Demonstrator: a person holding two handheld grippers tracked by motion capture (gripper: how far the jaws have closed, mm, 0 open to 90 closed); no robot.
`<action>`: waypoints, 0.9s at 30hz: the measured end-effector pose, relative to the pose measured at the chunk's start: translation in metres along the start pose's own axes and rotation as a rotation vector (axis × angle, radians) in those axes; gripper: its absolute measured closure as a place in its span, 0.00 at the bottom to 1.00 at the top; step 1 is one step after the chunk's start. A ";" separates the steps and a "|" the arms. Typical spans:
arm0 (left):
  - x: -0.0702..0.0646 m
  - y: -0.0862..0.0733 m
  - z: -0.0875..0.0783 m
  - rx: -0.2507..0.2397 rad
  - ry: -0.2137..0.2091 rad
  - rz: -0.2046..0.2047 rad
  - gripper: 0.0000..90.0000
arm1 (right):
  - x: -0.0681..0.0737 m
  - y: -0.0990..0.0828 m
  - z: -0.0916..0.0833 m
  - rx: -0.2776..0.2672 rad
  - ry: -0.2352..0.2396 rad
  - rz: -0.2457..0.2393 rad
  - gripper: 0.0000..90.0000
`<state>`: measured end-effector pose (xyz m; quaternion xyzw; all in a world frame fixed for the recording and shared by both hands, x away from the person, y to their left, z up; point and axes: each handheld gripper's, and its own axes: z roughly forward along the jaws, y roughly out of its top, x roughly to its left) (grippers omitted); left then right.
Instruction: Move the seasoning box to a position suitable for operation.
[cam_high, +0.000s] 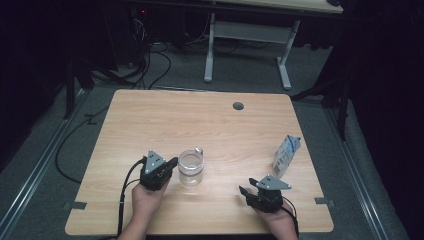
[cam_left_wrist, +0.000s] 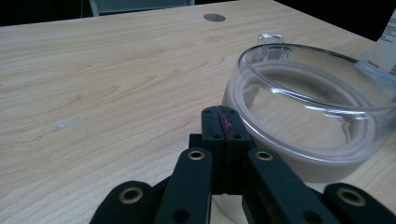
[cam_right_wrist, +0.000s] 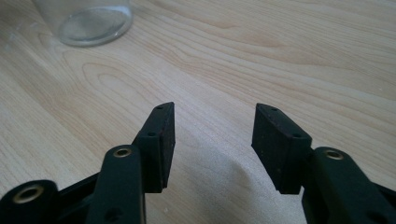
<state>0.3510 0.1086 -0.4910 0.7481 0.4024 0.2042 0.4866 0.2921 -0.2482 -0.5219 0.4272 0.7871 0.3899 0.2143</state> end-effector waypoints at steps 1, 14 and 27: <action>-0.001 0.000 -0.001 0.000 -0.003 0.001 1.00 | -0.001 0.000 0.000 -0.002 -0.002 0.003 0.53; -0.025 -0.005 -0.015 0.004 -0.092 0.017 1.00 | -0.003 0.003 -0.001 -0.009 -0.011 0.012 0.49; -0.027 -0.008 -0.010 0.009 -0.064 0.031 1.00 | 0.000 0.003 0.001 -0.006 -0.003 -0.006 0.53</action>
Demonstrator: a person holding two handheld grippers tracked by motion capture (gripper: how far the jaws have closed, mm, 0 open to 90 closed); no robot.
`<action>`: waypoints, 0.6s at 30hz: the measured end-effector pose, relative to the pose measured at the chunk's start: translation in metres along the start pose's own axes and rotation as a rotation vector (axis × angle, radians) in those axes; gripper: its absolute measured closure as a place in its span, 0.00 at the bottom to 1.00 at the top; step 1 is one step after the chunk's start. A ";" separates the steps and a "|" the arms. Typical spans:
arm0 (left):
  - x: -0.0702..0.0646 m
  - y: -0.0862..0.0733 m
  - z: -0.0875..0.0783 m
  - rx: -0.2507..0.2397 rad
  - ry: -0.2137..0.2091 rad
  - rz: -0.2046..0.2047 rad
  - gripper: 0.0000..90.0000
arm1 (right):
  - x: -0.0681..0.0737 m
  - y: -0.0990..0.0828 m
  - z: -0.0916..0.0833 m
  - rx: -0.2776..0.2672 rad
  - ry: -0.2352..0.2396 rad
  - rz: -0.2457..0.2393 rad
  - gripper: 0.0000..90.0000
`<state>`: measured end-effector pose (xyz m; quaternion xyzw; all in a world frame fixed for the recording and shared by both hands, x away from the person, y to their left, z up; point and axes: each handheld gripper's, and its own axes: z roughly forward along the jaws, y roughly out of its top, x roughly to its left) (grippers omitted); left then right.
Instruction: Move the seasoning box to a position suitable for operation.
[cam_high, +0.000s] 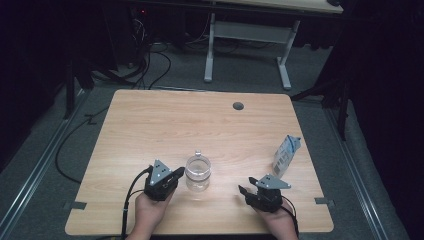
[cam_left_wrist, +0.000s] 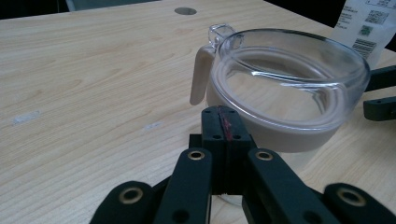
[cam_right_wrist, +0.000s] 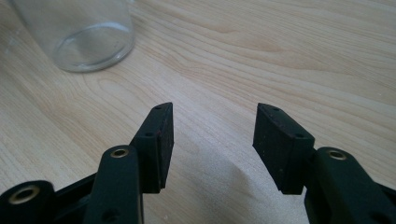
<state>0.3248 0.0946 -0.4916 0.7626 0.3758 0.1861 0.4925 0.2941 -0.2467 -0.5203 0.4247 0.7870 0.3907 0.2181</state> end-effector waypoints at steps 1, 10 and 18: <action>-0.001 0.000 0.000 0.002 -0.004 0.002 1.00 | 0.000 0.000 0.000 0.002 -0.002 0.002 0.53; -0.014 -0.001 0.000 0.004 -0.049 0.014 1.00 | -0.004 0.000 -0.002 -0.014 -0.025 0.026 0.54; -0.025 -0.001 0.002 0.010 -0.086 0.031 1.00 | -0.005 0.000 -0.002 -0.017 -0.029 0.034 0.56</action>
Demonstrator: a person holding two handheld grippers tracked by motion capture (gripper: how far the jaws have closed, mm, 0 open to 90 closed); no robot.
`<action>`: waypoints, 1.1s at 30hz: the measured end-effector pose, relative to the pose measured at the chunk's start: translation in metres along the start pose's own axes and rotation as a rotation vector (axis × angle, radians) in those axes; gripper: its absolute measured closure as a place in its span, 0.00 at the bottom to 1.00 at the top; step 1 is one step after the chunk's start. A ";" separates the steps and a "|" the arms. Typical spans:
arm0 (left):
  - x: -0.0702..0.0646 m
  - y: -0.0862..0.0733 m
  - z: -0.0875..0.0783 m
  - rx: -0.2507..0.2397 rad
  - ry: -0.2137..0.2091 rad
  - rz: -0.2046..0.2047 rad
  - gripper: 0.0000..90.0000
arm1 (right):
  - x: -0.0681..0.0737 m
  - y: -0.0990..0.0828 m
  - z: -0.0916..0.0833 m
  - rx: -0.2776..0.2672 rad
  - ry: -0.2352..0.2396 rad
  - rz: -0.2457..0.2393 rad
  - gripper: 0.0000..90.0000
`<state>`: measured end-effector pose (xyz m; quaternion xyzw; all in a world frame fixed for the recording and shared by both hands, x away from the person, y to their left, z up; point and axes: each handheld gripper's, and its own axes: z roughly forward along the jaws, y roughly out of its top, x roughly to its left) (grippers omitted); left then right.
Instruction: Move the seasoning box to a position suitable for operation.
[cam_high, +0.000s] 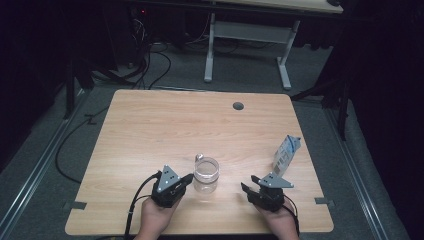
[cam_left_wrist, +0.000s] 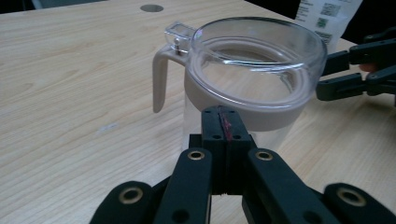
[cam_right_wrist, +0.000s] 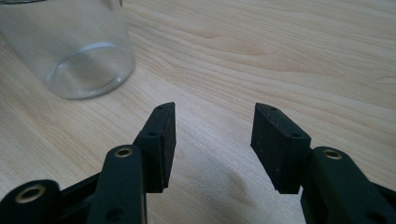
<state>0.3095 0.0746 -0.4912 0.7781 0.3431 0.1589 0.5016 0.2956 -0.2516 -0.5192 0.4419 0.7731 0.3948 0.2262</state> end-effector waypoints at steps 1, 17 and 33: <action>-0.001 0.000 0.000 0.002 -0.005 0.000 1.00 | -0.001 0.000 0.000 -0.003 0.000 0.000 0.56; -0.028 0.006 0.014 0.000 -0.076 0.042 1.00 | 0.000 -0.001 -0.001 0.001 0.006 -0.002 0.56; -0.018 0.005 0.007 -0.018 -0.053 0.042 1.00 | 0.001 -0.002 -0.001 -0.001 0.010 -0.013 0.57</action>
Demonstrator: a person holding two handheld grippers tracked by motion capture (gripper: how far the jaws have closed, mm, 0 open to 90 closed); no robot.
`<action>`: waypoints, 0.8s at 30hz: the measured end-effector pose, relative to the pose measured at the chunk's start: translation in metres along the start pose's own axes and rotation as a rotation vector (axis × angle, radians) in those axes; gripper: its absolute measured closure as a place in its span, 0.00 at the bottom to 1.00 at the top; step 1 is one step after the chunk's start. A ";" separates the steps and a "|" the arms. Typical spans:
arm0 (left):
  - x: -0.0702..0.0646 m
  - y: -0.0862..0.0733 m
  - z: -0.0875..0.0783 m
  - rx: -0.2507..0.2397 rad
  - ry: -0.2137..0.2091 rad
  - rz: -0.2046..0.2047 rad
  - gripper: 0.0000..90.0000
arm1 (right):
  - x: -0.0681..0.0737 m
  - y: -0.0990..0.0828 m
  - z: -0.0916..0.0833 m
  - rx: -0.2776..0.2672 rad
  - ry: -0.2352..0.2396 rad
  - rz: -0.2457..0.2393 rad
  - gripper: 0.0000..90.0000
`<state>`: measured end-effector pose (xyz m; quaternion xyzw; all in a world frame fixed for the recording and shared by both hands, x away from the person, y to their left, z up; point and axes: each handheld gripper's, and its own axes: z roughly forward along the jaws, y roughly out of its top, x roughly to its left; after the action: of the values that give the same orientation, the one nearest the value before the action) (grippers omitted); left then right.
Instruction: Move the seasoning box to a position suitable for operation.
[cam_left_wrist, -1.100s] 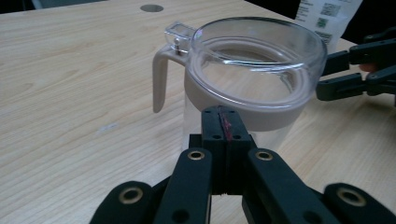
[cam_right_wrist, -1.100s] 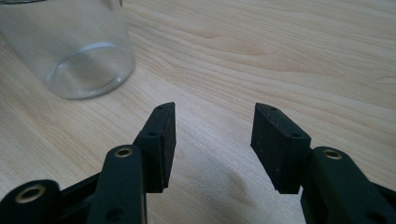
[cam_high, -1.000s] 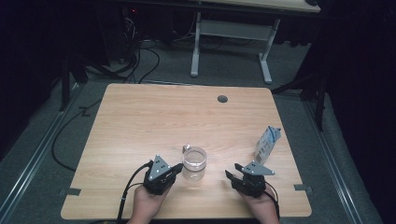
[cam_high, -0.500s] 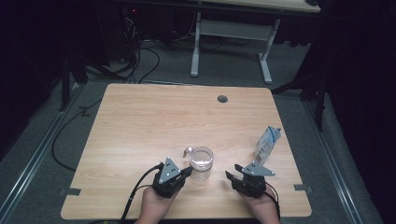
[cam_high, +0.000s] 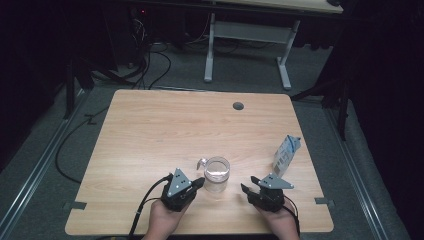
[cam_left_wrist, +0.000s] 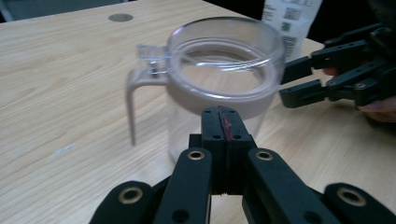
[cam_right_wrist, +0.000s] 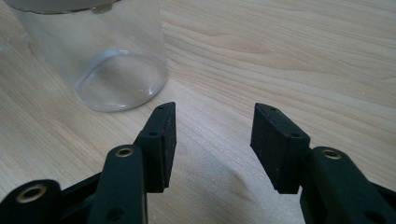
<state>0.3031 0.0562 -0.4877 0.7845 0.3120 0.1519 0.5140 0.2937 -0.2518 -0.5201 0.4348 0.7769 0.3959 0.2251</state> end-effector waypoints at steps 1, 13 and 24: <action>0.003 -0.001 -0.001 0.000 0.012 0.000 1.00 | 0.000 0.000 0.000 -0.002 -0.001 -0.003 0.58; 0.027 -0.003 -0.003 0.018 0.055 -0.025 0.95 | 0.005 0.018 0.006 -0.024 0.014 -0.020 0.63; 0.038 0.009 -0.006 -0.026 0.073 -0.085 0.98 | 0.005 0.051 0.026 -0.042 -0.057 -0.069 0.67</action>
<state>0.3314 0.0822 -0.4807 0.7575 0.3619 0.1626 0.5185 0.3343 -0.2207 -0.4938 0.4141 0.7762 0.3914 0.2699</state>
